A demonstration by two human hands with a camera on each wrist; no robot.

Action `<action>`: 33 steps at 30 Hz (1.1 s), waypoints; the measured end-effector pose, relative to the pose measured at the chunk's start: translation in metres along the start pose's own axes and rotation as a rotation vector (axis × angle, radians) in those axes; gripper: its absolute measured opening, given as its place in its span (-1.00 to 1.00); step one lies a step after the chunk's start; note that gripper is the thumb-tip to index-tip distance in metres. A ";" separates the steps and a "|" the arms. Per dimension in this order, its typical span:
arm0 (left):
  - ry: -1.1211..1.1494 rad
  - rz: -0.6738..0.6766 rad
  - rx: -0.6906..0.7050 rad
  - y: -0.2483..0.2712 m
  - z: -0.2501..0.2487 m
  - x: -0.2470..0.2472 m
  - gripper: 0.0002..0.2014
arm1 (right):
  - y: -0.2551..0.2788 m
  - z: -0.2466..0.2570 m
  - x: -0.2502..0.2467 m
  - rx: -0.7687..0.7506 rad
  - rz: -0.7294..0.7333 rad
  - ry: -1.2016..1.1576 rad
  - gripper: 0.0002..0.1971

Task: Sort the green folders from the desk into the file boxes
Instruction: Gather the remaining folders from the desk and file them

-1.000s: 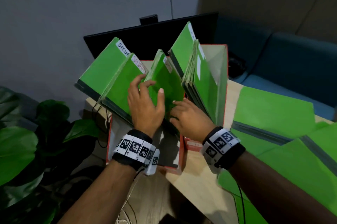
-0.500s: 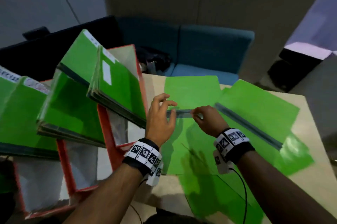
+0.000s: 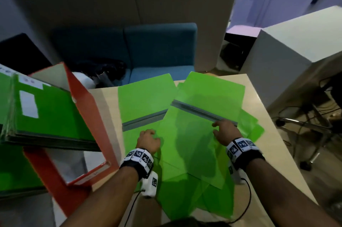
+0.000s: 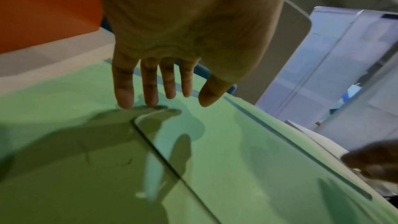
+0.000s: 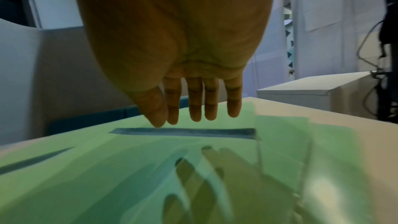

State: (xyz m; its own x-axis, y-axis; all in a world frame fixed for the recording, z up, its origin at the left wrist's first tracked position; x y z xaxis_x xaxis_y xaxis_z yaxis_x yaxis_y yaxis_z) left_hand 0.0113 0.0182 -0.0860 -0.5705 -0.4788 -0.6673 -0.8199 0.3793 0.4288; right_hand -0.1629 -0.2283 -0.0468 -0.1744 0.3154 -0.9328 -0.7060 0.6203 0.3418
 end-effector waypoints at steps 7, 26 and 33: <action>0.009 0.000 -0.078 -0.007 0.012 0.006 -0.59 | 0.007 -0.022 0.027 -0.019 0.245 0.110 -0.53; 0.969 -0.348 0.016 -0.007 -0.030 -0.083 -0.73 | 0.058 0.146 -0.014 -0.505 0.328 -0.226 -0.23; 1.219 -0.230 0.087 0.005 -0.045 -0.088 -0.82 | 0.057 0.168 -0.029 -0.494 0.224 -0.246 -0.30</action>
State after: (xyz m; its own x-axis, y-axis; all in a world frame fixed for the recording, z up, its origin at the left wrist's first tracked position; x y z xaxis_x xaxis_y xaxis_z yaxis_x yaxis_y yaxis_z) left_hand 0.0555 0.0270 0.0020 -0.1249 -0.9462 0.2984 -0.9271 0.2185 0.3045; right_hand -0.0829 -0.0812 0.0189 -0.2330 0.5939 -0.7700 -0.9166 0.1306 0.3780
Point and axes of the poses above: each hand's wrist, its own y-axis away from the middle knuckle, its own x-axis out of the palm, z = x × y, the point moved 3 cm from there along -y, towards the middle knuckle, and after that the axes turned 11 degrees about y, right-handed, at the moved point
